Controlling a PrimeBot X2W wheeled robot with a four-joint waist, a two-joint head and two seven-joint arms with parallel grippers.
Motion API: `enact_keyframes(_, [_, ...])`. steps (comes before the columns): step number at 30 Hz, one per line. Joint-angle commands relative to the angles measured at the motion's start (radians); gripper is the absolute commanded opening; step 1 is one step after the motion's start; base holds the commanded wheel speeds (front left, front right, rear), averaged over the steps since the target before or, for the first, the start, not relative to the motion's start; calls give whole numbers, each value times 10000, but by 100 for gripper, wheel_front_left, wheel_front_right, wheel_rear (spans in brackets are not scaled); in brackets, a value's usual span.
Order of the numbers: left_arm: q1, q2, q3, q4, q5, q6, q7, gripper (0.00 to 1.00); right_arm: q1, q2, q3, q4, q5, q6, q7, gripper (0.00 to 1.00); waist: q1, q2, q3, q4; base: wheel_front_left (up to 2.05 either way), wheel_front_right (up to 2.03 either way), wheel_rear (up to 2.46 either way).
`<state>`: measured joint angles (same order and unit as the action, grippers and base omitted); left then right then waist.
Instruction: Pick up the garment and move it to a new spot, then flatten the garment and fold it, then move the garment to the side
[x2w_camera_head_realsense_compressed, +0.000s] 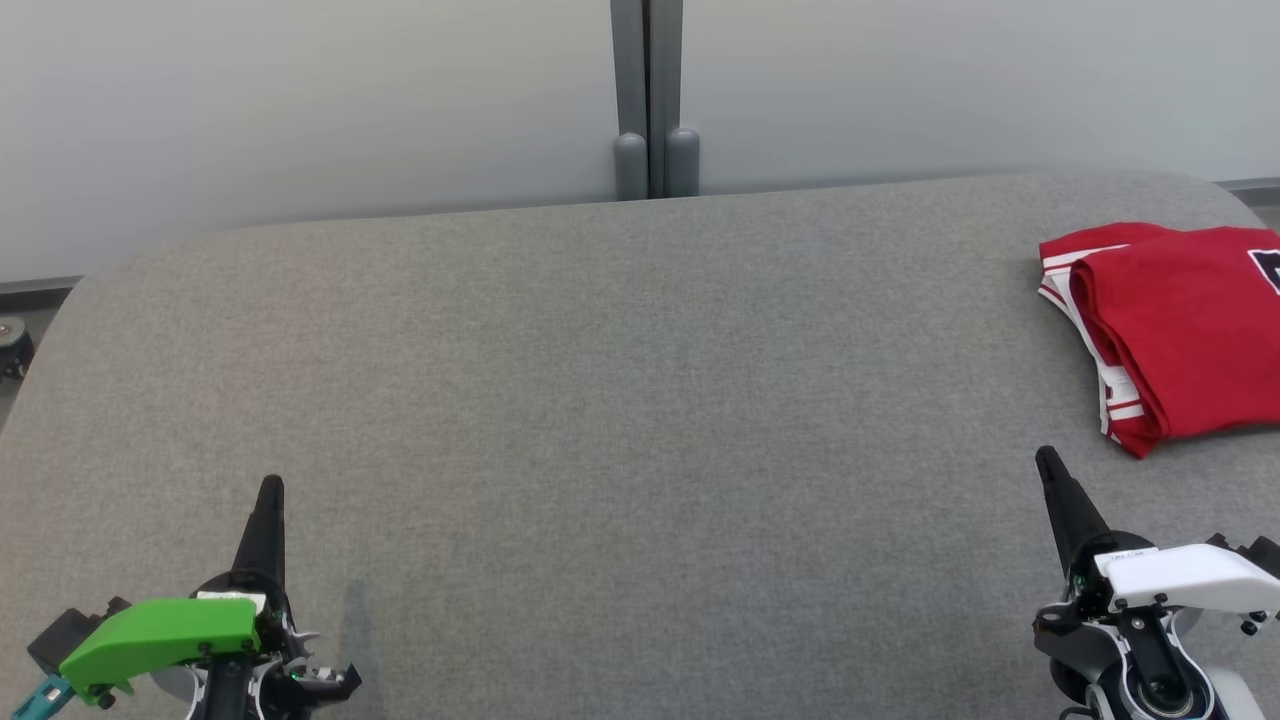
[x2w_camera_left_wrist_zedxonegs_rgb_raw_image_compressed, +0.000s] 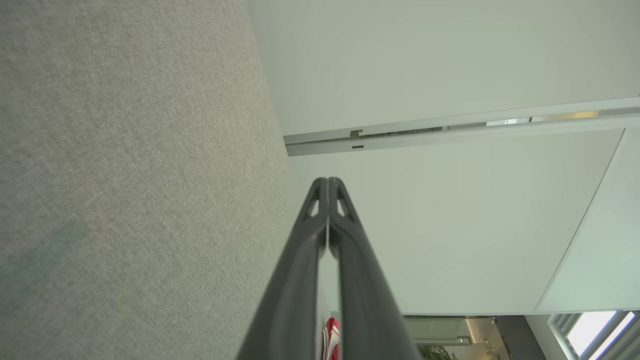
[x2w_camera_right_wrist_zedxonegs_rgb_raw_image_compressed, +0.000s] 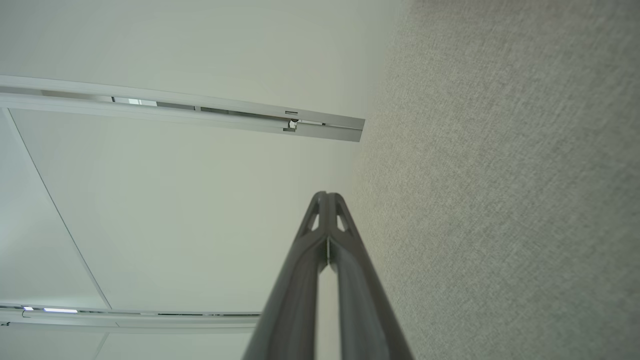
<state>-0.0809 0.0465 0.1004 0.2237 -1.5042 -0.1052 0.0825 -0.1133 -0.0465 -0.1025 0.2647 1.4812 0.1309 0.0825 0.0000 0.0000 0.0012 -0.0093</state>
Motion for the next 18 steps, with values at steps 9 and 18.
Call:
enact_keyframes(9, [-309,73,125,-63,-645,29,208,0,-119,-60,-104,-107,777,-1,227,0,0,0,-11,47,0,0,0])
enact_keyframes(18, [-381,76,174,-59,-1118,37,351,0,-126,-63,-162,-127,1347,-2,373,0,0,0,-22,91,0,0,0])
